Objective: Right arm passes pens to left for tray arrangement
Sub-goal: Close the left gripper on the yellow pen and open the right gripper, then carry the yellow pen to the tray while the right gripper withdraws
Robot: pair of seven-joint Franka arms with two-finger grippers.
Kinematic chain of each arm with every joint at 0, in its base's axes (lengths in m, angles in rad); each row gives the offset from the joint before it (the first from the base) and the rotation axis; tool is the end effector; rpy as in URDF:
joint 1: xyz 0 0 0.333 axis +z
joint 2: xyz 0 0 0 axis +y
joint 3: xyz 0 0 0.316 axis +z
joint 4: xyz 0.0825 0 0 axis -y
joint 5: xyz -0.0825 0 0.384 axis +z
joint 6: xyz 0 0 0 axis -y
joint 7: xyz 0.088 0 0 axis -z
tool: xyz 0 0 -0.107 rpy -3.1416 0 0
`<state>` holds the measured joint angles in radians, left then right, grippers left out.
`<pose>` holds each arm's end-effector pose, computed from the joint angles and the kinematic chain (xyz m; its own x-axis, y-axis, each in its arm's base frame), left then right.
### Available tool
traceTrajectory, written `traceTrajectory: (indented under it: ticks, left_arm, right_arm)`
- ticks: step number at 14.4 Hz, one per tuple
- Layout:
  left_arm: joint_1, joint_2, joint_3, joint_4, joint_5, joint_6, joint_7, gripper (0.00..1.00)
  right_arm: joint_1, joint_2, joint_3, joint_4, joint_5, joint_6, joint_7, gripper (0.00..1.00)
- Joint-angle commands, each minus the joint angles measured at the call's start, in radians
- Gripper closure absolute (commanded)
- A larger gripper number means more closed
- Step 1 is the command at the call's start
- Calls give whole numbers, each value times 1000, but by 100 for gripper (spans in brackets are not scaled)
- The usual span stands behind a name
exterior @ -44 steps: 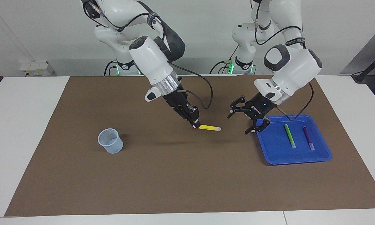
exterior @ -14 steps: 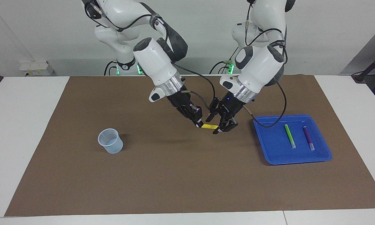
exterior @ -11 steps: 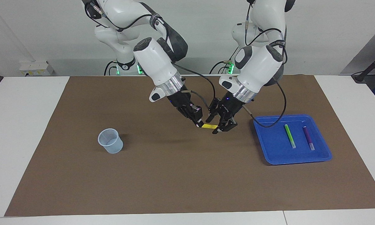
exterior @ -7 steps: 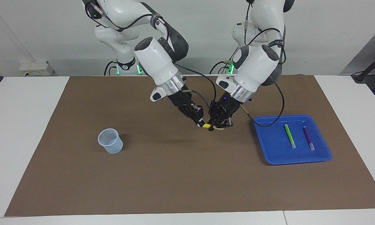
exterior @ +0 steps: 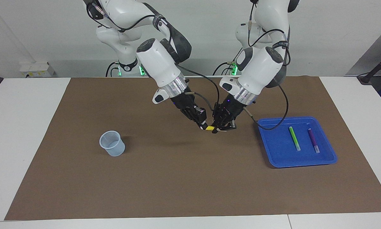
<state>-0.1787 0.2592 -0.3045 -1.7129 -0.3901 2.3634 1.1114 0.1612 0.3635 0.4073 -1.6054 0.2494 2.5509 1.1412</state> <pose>0.5970 -0.2981 0.4863 0.1643 -0.8381 0.5202 -0.9628 -0.2510 -0.1004 0.6157 0.3408 0.5020 0.7163 -0.6879 -0.1170 -0.5942 -0.5134 -0.6191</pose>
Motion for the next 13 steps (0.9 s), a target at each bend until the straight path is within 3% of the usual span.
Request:
traceTrajectory:
  ticks: [1,8,11,12,13]
  left_arm:
    - [-2,-12,11,-19,19,-7,-36,100]
    - [10,-17,11,-24,19,-44,-36,100]
    - [21,-18,11,-24,19,-58,-36,100]
    - [21,-18,11,-24,19,-58,-35,100]
    - [22,-21,11,-27,19,-61,-33,100]
  right_arm:
    - [0,-6,2,-7,17,15,17,100]
    - [-2,-6,2,-7,17,16,15,100]
    - [-2,-6,2,-7,17,17,15,90]
    - [-2,-6,2,-5,17,16,15,76]
    - [-3,-6,2,-5,17,15,15,52]
